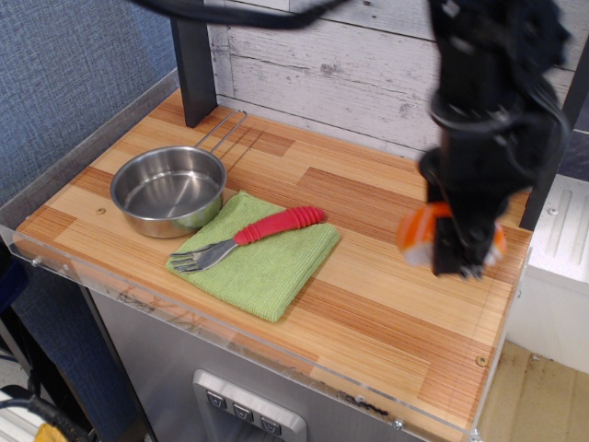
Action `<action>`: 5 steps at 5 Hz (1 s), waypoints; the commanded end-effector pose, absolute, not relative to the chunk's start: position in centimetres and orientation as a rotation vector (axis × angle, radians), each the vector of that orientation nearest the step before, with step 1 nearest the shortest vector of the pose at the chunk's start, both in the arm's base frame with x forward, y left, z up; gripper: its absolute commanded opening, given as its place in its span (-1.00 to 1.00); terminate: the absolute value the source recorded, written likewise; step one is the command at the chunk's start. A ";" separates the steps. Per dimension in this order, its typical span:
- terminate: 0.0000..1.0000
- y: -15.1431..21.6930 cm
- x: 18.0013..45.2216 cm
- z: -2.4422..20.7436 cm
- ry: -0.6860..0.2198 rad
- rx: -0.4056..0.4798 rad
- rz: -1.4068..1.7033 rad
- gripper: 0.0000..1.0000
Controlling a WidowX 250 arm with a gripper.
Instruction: Put the semispherical orange and white item inside the silver pot.
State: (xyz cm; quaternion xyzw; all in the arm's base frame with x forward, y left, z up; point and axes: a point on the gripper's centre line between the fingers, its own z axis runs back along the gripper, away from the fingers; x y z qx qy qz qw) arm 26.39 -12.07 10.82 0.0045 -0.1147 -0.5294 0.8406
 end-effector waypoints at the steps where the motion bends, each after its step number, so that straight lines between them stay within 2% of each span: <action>1: -1.00 -7.3 24.7 15.1 -0.310 0.077 -1.004 -1.00; 3: -1.00 -1.3 24.8 15.6 -0.304 0.105 -0.863 -1.00; 5: -1.00 3.4 26.4 14.1 -0.258 0.105 -0.770 -1.00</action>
